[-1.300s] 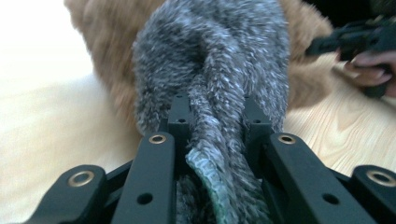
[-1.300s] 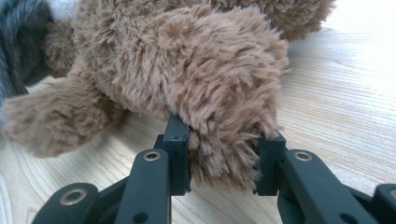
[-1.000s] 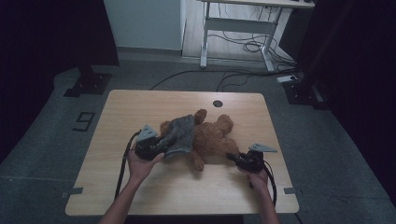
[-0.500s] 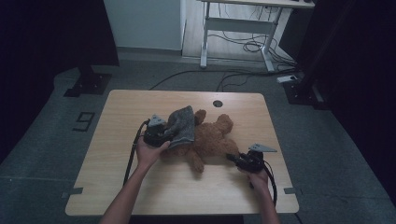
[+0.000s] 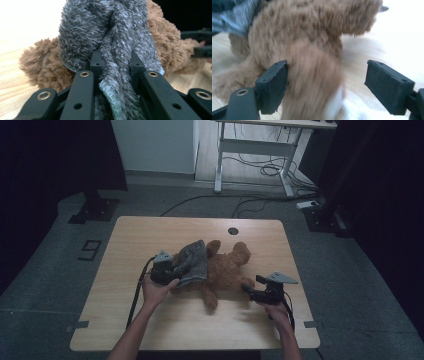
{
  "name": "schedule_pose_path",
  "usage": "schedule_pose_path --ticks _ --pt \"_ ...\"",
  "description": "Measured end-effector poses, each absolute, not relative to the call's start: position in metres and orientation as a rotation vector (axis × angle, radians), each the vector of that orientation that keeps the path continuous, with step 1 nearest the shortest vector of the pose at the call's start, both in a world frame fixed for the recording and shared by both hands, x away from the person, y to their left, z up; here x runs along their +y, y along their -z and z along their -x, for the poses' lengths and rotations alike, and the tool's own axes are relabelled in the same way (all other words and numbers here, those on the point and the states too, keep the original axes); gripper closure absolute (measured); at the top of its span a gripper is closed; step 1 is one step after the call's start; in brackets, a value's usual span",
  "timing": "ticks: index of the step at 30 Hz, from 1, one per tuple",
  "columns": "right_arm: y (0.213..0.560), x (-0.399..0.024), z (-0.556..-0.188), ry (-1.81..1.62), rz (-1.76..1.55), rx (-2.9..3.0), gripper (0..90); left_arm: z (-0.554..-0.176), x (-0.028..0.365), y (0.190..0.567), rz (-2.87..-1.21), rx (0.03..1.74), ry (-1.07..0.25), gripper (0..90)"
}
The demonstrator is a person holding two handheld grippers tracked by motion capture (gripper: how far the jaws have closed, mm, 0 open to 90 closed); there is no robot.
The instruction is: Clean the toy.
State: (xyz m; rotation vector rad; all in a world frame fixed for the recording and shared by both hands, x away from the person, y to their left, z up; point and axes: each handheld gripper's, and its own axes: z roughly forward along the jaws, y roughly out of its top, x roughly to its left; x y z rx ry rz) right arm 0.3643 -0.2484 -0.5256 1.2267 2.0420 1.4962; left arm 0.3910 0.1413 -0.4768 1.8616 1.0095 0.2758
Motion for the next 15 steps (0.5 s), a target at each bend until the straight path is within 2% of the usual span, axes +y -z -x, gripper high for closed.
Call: schedule_pose_path --ticks 4,9,15 --pt "0.512 -0.243 -0.367 -1.582 -1.185 2.057 21.6 -0.382 0.14 0.479 -1.864 0.996 -0.286 72.0" --pt "0.513 -0.221 -0.379 -1.563 -1.143 2.136 24.7 -0.379 0.141 0.481 -1.856 0.995 -0.282 72.0" --pt "0.532 -0.2 -0.382 -1.483 -1.124 2.276 37.2 -0.375 0.143 0.482 -1.855 0.989 -0.276 71.9"
